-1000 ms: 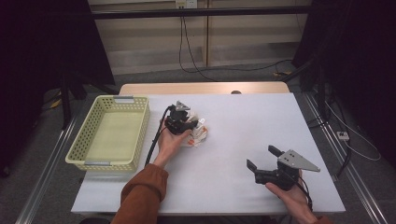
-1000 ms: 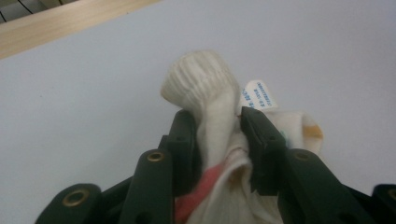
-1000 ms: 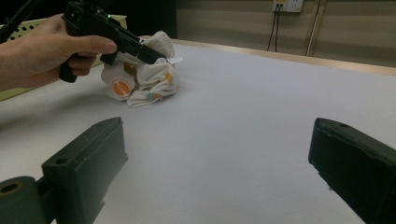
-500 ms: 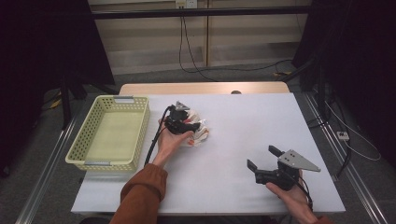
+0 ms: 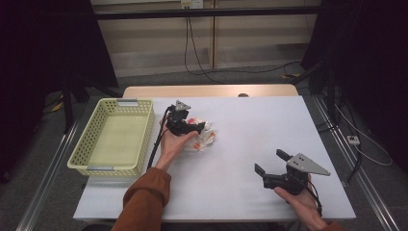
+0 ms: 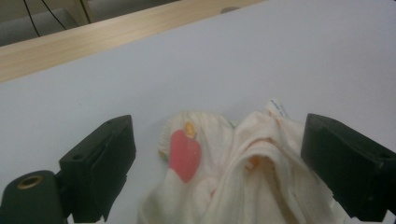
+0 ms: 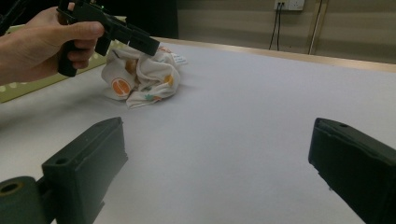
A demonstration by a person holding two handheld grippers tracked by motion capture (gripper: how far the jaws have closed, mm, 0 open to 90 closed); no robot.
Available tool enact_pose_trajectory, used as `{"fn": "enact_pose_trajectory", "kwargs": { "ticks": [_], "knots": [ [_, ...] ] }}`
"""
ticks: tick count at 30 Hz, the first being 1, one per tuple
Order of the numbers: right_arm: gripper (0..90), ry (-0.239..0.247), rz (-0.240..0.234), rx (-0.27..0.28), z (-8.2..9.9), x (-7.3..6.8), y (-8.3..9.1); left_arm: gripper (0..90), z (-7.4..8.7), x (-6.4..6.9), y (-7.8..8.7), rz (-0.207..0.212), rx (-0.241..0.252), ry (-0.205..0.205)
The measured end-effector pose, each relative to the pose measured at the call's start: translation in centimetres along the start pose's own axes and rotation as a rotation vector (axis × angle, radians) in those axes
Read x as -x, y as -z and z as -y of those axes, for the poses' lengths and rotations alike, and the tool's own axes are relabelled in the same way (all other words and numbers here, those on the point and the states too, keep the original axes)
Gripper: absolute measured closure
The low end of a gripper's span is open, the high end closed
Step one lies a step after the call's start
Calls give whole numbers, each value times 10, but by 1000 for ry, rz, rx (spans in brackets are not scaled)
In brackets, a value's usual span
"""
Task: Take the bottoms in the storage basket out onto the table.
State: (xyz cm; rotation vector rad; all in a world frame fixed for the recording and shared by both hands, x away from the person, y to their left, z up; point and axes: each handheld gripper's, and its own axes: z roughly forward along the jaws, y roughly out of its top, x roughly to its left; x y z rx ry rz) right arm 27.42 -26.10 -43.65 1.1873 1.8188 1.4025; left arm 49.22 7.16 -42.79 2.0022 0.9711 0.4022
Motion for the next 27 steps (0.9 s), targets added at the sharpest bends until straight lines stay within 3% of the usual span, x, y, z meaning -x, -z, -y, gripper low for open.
{"fn": "enact_pose_trajectory", "kwargs": {
  "ticks": [5, 14, 24, 27],
  "knots": [
    [41, -3, 0, 3, 0, -1, 1, 113, -3, 2, 5, -15, 30, -7],
    [41, -7, -2, -4, 0, 1, -1, 76, -7, 1, 14, 14, 71, -9],
    [41, 3, -1, -2, 0, 1, -2, 59, -12, 10, 25, 30, 94, -64],
    [41, 2, 1, 0, 0, 0, -1, 54, -13, 13, 29, 63, 102, -84]
  ]
}}
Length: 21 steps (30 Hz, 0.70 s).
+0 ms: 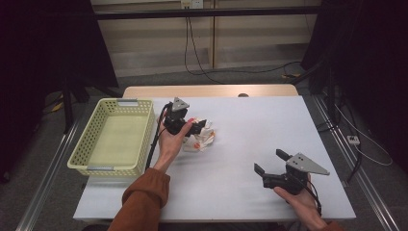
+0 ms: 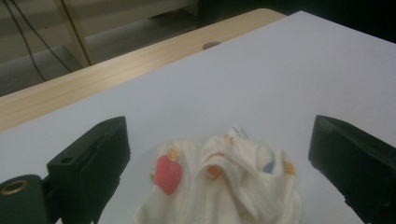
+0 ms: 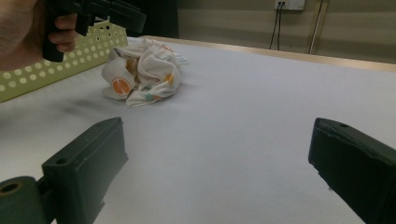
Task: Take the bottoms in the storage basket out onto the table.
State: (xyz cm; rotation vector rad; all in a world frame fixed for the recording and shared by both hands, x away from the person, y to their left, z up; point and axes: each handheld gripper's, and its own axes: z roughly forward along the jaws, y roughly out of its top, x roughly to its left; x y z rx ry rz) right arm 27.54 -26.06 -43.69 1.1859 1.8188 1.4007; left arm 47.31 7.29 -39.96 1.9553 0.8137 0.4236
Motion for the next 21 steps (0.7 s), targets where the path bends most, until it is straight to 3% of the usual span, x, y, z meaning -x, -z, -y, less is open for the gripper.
{"fn": "enact_pose_trajectory", "kwargs": {
  "ticks": [5, 16, 18, 21],
  "knots": [
    [41, 1, 0, 1, 0, -1, 1, 52, -3, 5, 5, 2, 5, -29],
    [41, 8, 6, 3, -1, -3, 2, 55, -8, 10, 21, 13, 10, -26],
    [41, 10, 6, 3, -1, -4, 2, 56, -8, 11, 25, -6, 23, -32],
    [41, 9, 5, -1, -1, -4, 1, 58, -6, 11, 30, -3, 46, -30]
  ]
}}
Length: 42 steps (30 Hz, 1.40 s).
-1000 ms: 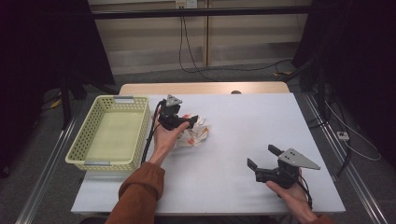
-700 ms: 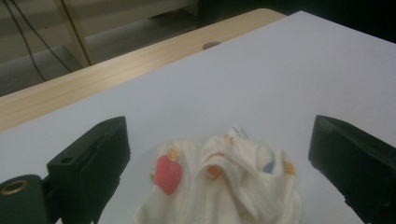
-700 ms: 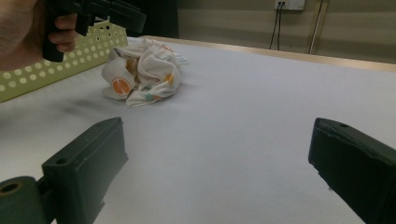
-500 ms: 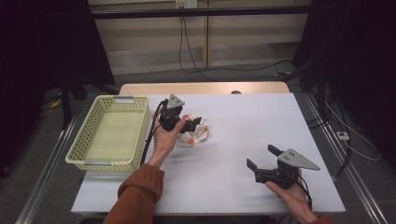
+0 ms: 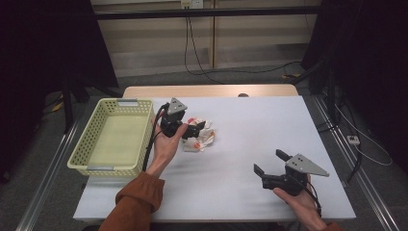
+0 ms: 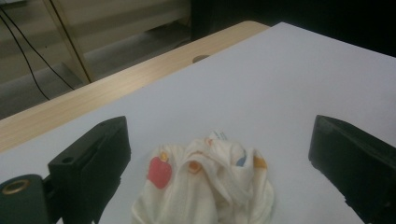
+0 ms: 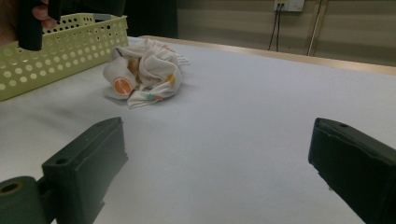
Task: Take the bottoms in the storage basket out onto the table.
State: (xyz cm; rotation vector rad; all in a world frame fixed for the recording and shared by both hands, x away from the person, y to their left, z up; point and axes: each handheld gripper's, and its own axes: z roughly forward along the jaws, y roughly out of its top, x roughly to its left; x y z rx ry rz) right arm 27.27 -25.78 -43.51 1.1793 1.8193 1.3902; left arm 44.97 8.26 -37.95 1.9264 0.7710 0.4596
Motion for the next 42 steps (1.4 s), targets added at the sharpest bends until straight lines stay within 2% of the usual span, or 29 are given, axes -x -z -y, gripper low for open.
{"fn": "enact_pose_trajectory", "kwargs": {
  "ticks": [2, 9, 16, 21, 23, 25, 31, 37, 40, 42],
  "knots": [
    [41, 1, 0, 0, 0, 0, 0, 57, 1, -1, 3, 10, 12, 2],
    [41, -1, 1, 1, 0, 0, 0, 52, 4, 3, 14, -15, 25, -50],
    [41, 1, 1, 1, 0, 0, 0, 46, 7, 5, 28, -23, 34, -50],
    [41, 2, 1, 1, 0, 0, 0, 46, 8, 8, 37, -12, 33, -53],
    [41, 2, 1, 1, 0, 0, 0, 46, 7, 10, 41, -28, 30, -68],
    [41, 0, 0, 0, 0, -1, 0, 46, 6, 14, 45, -23, 25, -64],
    [41, 2, 1, 0, 0, -1, 0, 46, 4, 22, 57, -22, 34, -99],
    [41, 6, 2, 1, 0, -1, 0, 46, 9, 23, 69, -52, 35, -123],
    [41, 3, 3, 0, 0, -1, 0, 41, 13, 22, 77, -38, 38, -135],
    [41, 6, 2, 1, 0, -1, 0, 40, 16, 21, 81, -46, 40, -140]
  ]
}}
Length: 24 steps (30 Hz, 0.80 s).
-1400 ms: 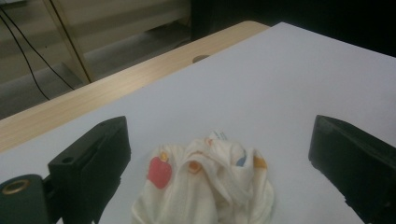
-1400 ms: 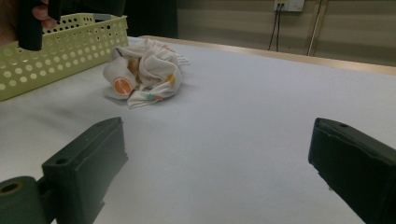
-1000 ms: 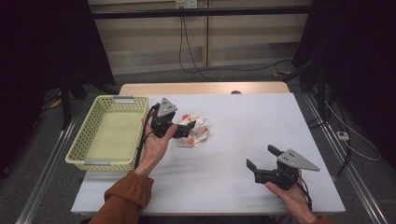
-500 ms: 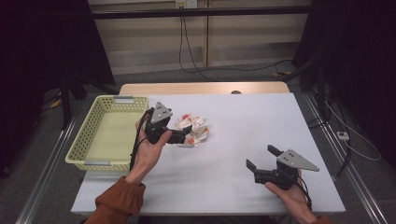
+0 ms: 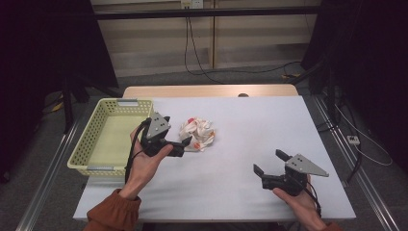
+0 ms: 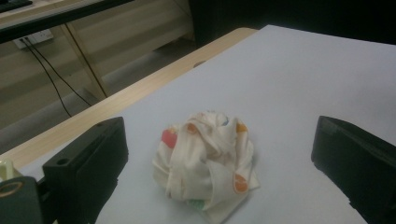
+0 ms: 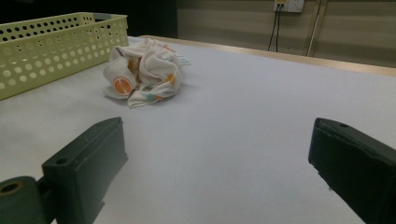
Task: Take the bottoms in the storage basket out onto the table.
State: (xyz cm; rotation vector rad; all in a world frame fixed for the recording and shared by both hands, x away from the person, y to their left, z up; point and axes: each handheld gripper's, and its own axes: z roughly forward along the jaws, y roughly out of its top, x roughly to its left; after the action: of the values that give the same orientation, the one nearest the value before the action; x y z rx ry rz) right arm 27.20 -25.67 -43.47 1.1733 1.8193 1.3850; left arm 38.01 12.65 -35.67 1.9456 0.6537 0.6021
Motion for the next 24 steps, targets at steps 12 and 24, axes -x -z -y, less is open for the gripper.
{"fn": "enact_pose_trajectory", "kwargs": {
  "ticks": [12, 24],
  "knots": [
    [41, 1, 0, -3, 0, 0, -1, 41, 13, -9, 20, -19, -7, 73],
    [41, 3, -2, -7, 0, -1, -2, 45, 26, -9, 36, -16, 4, 65]
  ]
}}
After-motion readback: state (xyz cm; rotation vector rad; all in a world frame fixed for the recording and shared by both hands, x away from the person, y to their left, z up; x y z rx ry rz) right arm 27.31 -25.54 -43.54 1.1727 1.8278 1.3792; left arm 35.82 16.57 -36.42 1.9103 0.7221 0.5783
